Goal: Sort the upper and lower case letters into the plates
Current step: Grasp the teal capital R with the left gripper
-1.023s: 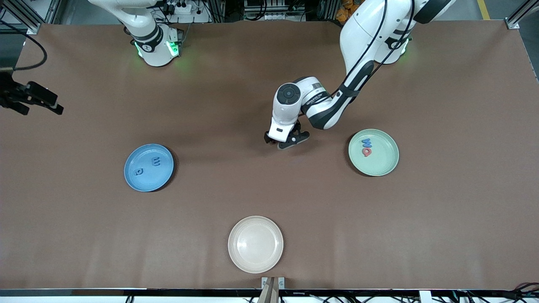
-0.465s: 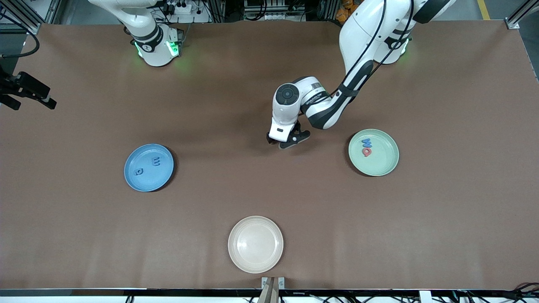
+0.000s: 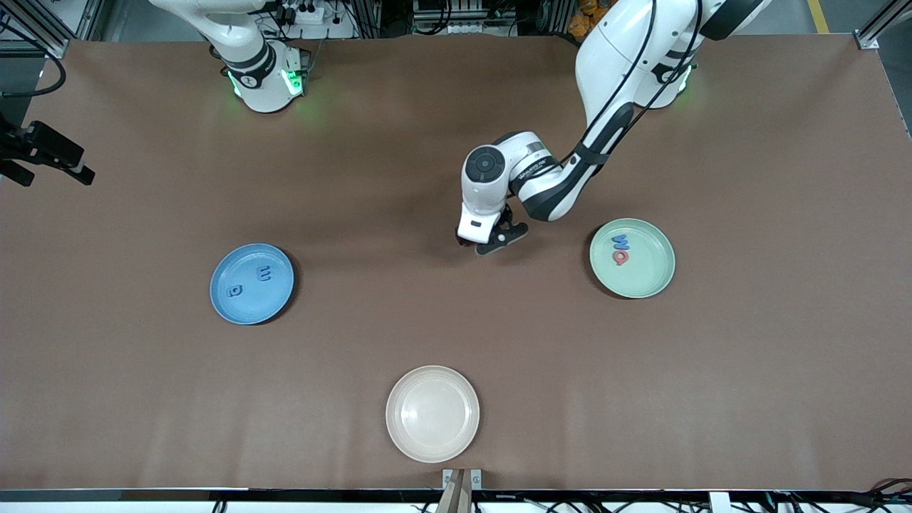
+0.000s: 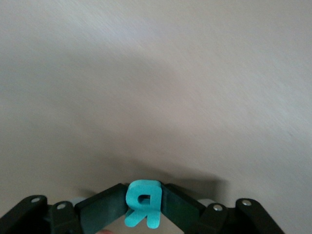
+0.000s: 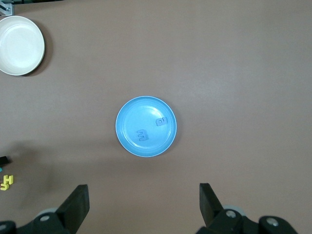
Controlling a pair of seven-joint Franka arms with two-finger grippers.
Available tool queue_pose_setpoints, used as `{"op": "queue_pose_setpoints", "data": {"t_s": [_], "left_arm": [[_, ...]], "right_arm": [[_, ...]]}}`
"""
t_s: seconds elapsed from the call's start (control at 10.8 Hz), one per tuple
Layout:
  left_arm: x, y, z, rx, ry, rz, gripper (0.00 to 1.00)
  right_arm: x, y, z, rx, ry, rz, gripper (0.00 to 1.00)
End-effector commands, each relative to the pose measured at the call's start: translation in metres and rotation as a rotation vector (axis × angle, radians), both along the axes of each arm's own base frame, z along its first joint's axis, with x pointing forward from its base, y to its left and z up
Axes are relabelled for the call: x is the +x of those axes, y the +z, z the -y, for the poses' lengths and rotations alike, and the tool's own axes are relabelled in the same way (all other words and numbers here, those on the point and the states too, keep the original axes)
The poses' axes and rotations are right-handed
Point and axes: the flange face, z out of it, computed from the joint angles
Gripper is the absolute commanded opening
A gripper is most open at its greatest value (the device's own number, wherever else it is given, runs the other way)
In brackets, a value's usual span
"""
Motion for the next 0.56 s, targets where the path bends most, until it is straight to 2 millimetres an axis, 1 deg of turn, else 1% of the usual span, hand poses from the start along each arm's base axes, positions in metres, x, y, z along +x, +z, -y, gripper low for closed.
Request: {"op": "queue_pose_setpoints", "data": {"t_s": [0.0,0.09,0.19,0.28,0.46], "left_arm": [[0.023,0.024,-0.007,0.058,-0.059,-0.011,0.00],[0.032,0.027,-0.020,0.068,-0.085,-0.028,0.00],[0.038,0.036,-0.031,0.092,-0.130,-0.049,0.00],[0.047,0.046,-0.047,0.117,-0.181,-0.075,0.00],[0.062,0.058,-0.085,0.153,-0.279,-0.137,0.00]], "right_arm": [[0.003,0.004,-0.001,0.024,-0.004,0.003,1.00],[0.004,0.003,-0.003,0.024,-0.003,0.003,1.00],[0.004,0.004,-0.004,0.023,-0.002,0.006,1.00],[0.004,0.005,-0.004,0.023,-0.002,0.007,1.00],[0.004,0.005,-0.007,0.034,0.004,0.006,1.00]]}}
